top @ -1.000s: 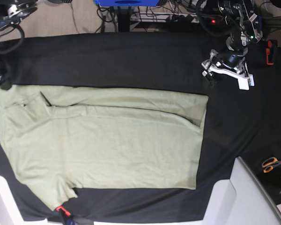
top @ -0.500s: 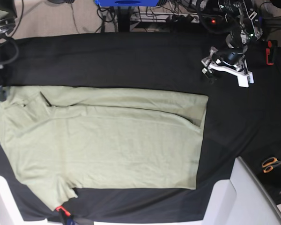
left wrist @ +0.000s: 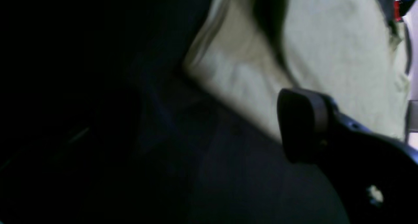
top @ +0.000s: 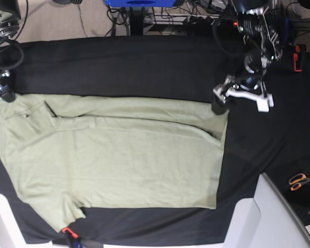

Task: Fold the T-shirt properly
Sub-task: 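Grasp the shirt edge with both grippers and drag it toward the collar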

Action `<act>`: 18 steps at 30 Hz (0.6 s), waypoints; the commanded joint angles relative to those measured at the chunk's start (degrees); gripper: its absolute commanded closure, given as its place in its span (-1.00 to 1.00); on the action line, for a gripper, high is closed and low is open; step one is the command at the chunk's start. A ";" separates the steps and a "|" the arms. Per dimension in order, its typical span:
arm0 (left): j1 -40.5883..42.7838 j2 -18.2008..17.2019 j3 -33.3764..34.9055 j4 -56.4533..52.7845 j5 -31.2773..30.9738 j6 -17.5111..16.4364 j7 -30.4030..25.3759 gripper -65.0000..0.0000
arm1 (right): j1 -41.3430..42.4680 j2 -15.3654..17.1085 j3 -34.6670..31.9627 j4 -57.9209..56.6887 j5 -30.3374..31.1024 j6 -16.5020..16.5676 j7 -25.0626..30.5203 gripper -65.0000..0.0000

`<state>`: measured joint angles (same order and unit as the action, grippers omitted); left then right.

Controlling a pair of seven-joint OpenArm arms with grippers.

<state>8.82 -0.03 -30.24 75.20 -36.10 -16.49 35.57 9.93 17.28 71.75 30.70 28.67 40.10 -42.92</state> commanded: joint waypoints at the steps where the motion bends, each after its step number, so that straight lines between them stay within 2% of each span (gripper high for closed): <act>1: -1.04 -0.01 0.04 -0.96 0.10 0.10 0.69 -1.00 | 0.04 0.70 -0.05 0.29 0.30 -0.10 -0.73 1.00; 9: -7.72 0.87 1.54 -10.98 0.27 0.10 0.34 -1.00 | 0.04 0.70 -0.14 0.29 0.30 -0.10 -0.82 1.00; 12: -7.90 0.87 6.02 -12.83 0.27 0.10 -3.88 -0.96 | 0.04 0.70 -0.14 0.29 0.30 -0.10 -0.82 1.00; 14: -7.46 0.87 8.66 -13.53 0.01 0.18 -6.52 -0.70 | 0.04 0.70 -0.14 0.29 0.21 -0.10 -0.82 1.00; 18: -7.19 1.75 8.74 -14.41 -0.08 0.18 -8.54 0.08 | -0.04 0.79 -0.14 0.29 0.21 -0.10 -0.82 1.00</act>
<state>1.26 1.52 -21.54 60.95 -37.41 -17.39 24.58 9.78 17.30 71.72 30.74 28.67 40.12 -43.16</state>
